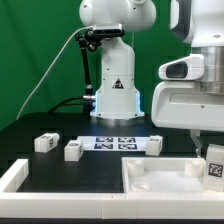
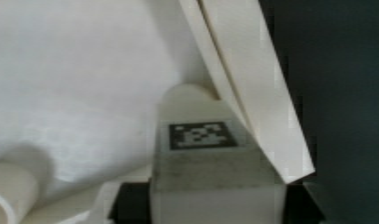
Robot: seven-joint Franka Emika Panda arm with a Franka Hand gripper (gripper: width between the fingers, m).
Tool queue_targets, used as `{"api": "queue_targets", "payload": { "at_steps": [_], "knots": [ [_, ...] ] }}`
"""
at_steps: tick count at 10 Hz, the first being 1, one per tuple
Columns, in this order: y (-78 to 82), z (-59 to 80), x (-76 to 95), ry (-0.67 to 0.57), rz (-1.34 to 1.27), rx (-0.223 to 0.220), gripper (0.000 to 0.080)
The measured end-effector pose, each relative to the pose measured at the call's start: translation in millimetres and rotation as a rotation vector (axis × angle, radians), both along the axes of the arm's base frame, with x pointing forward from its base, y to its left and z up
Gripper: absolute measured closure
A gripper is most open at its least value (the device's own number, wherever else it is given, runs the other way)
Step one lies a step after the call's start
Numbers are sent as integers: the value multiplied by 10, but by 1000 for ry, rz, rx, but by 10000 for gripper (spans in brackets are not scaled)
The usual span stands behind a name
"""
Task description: Assemble one leg
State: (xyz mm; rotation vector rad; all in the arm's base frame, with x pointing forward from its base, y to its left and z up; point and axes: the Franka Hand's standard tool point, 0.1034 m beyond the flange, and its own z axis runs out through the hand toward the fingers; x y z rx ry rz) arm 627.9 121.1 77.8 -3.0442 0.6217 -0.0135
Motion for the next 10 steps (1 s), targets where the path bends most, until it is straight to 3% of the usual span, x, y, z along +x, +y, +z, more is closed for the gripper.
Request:
{"api": "queue_targets", "payload": {
  "at_steps": [4,10],
  "knots": [
    [-13,-14,-21,-2,-197,4,505],
    [-5,-21,-34,28,-1043,47,505]
  ]
}}
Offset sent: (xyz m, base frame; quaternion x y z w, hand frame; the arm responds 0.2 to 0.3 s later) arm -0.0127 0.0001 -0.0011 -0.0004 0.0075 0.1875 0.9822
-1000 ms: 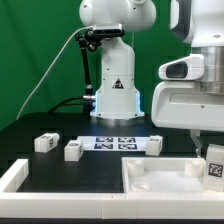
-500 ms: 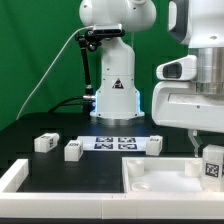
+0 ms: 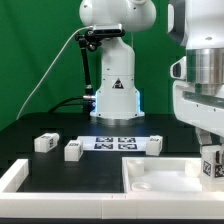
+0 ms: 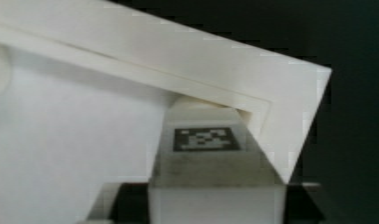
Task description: Assemble one leg
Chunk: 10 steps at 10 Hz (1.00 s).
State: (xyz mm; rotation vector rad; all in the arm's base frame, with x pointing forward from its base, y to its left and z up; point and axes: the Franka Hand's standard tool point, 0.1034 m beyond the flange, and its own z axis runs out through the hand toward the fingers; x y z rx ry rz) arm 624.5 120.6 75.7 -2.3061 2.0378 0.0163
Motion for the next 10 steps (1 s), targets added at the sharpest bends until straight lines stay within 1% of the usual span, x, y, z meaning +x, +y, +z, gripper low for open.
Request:
{"api": "queue_targets", "payload": {
  "at_steps": [1,3,5,8,10],
  "knots": [
    [4,1,0,7,-143,1,505],
    [2,2,6,15,-313,25,505],
    [15,6,8,23,-463,32,505],
    [14,7,16,30,-523,59,505],
    [20,5,16,25,-464,61,499]
  ]
}}
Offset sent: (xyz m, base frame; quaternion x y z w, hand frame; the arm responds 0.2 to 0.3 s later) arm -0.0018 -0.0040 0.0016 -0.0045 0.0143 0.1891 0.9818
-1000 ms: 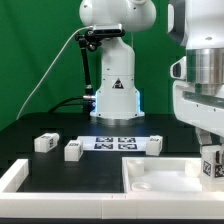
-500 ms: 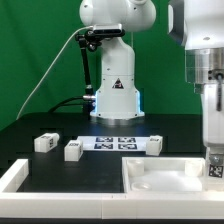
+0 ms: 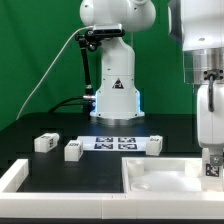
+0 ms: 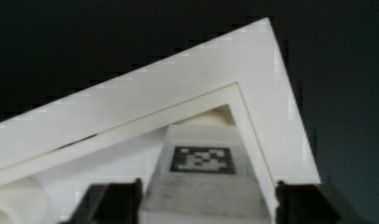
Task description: Assemble one leg
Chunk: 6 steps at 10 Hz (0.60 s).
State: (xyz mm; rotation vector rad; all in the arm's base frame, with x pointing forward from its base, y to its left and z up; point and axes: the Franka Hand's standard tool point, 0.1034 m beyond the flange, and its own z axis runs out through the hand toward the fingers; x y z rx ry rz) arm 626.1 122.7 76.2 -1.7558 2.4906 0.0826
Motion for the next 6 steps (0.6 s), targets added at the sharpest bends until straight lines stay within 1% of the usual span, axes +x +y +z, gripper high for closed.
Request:
{"api": "queue_targets", "payload": {
  "at_steps": [1,2,3,4,6],
  "knots": [
    [-1,0,0,-3,29,-1,301],
    [-3,1,1,-6,64,-3,301],
    [-7,2,3,-13,136,-8,172],
    [-12,7,3,-27,317,-16,156],
    [34,2,-35,-23,522,-19,151]
  ]
}}
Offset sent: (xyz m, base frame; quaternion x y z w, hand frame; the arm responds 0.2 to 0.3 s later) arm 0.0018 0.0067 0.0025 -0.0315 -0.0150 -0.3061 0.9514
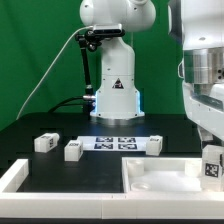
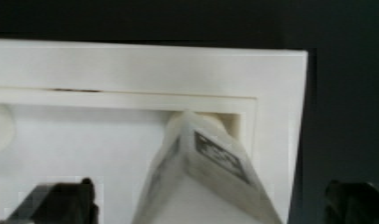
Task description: Assemble one leg
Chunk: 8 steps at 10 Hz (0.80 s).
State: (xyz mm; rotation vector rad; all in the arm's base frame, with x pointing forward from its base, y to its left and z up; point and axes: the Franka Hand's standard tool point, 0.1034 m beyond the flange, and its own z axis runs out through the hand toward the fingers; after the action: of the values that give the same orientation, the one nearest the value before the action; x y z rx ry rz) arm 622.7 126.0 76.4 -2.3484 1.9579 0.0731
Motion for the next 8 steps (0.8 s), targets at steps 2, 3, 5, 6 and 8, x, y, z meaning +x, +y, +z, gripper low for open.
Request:
{"api": "queue_targets", "payload": {
  "at_steps": [2,3,5,6,8],
  "knots": [
    [-30,4,9,-22,283,-9,150],
    [-51,-5,10,-27,374,-17,150],
    [-74,-9,8,-33,591,-56,150],
    [-92,-8,9,-33,685,-70,150],
    [-108,-9,21,-46,863,-87,150]
  ]
}}
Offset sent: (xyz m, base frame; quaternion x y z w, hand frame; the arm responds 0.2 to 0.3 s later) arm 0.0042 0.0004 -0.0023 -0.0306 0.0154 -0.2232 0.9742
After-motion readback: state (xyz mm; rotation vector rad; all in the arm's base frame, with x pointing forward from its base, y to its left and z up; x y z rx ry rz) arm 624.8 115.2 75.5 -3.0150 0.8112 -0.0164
